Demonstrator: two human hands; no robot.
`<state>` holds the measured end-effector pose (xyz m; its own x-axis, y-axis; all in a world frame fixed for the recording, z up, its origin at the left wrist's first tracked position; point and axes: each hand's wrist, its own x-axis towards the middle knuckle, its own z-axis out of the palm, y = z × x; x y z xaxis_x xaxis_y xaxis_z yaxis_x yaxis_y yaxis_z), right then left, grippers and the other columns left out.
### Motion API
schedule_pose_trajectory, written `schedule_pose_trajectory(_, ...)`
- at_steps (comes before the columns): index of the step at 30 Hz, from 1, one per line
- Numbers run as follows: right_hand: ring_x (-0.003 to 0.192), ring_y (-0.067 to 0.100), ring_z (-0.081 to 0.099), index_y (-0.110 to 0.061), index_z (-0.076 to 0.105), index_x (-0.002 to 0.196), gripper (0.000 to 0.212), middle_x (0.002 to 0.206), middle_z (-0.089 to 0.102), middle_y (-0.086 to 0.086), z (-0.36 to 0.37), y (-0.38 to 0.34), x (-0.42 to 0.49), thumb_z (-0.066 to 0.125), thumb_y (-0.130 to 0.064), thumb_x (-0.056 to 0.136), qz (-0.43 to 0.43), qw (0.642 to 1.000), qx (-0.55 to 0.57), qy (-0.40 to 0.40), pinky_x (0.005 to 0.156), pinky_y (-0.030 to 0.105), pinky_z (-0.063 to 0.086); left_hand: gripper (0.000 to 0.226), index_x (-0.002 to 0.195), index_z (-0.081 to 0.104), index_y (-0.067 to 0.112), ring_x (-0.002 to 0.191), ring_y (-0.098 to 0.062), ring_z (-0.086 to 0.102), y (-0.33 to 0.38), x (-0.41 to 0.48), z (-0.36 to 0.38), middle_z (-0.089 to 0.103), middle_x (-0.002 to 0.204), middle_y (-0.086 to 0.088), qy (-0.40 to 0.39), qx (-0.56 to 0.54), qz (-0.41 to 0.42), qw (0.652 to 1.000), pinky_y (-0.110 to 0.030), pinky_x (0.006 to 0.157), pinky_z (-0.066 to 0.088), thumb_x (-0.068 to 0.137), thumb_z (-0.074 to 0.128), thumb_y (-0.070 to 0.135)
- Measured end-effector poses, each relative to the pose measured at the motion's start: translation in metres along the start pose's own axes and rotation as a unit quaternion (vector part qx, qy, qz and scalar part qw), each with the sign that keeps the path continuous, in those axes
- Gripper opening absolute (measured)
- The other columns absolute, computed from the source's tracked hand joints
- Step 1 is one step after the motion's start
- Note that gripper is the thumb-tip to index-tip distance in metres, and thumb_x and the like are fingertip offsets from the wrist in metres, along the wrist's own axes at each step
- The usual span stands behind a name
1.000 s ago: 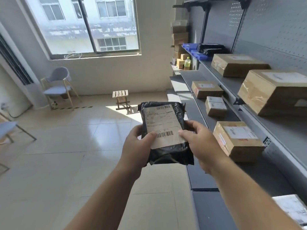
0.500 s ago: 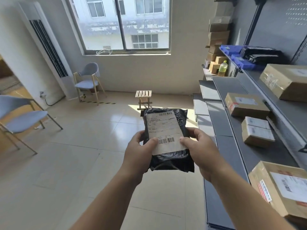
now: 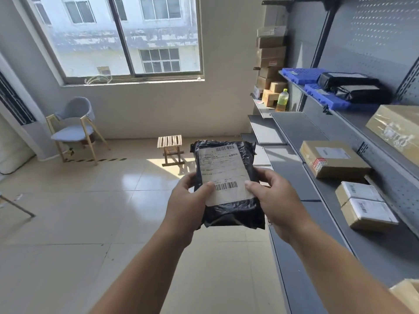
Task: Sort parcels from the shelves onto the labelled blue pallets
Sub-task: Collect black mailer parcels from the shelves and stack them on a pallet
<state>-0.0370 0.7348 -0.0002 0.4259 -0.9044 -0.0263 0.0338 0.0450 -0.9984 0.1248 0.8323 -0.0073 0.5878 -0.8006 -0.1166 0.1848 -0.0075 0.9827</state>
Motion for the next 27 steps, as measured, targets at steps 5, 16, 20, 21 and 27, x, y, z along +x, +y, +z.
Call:
schedule_pose_trajectory(5,0.085,0.014,0.076,-0.026,0.07,0.107,0.022,0.101,0.077,-0.006,0.006,-0.001,0.061,0.063,-0.009,0.096,0.004,0.999,0.002,0.036,0.063,0.028,0.061,0.033,0.111,0.068,0.031,0.088,-0.028,0.078,0.004,0.071,0.009,0.077,0.102,0.005,-0.017,-0.001,-0.01,1.0,-0.057,0.071,0.063,0.078,0.071,0.028)
schedule_pose_trajectory(16,0.091,0.018,0.076,-0.022,0.067,0.116,0.023,0.107,0.075,-0.002,-0.021,-0.02,0.236,0.064,-0.011,0.096,-0.018,0.999,0.015,0.039,0.072,0.038,0.064,0.02,0.101,0.07,0.037,0.073,-0.021,0.077,0.035,0.229,0.078,0.077,0.096,0.009,-0.012,0.001,0.022,1.0,-0.026,0.038,0.048,0.086,0.069,0.024)
schedule_pose_trajectory(20,0.09,0.022,0.076,-0.023,0.066,0.112,0.02,0.106,0.076,0.003,-0.038,-0.035,0.303,0.063,-0.012,0.096,-0.021,0.999,0.027,0.021,0.074,0.044,0.064,0.032,0.112,0.068,0.03,0.082,-0.024,0.078,0.05,0.282,0.111,0.077,0.098,0.005,0.004,-0.01,0.031,0.999,-0.046,0.059,0.061,0.08,0.07,0.027)
schedule_pose_trajectory(21,0.09,0.023,0.076,-0.023,0.066,0.112,0.02,0.105,0.076,0.003,-0.042,-0.037,0.318,0.063,-0.012,0.097,-0.023,0.999,0.026,0.017,0.073,0.044,0.064,0.035,0.114,0.068,0.027,0.085,-0.025,0.078,0.052,0.296,0.119,0.077,0.099,0.004,0.008,-0.013,0.034,0.999,-0.053,0.066,0.062,0.078,0.07,0.028)
schedule_pose_trajectory(27,0.088,0.022,0.077,-0.024,0.068,0.112,0.019,0.103,0.076,0.003,-0.064,-0.043,0.397,0.064,-0.015,0.097,-0.017,1.0,0.023,0.009,0.068,0.042,0.064,0.035,0.112,0.068,0.029,0.088,-0.026,0.078,0.054,0.371,0.153,0.076,0.106,0.002,0.009,-0.022,0.023,0.999,-0.057,0.069,0.063,0.077,0.071,0.029)
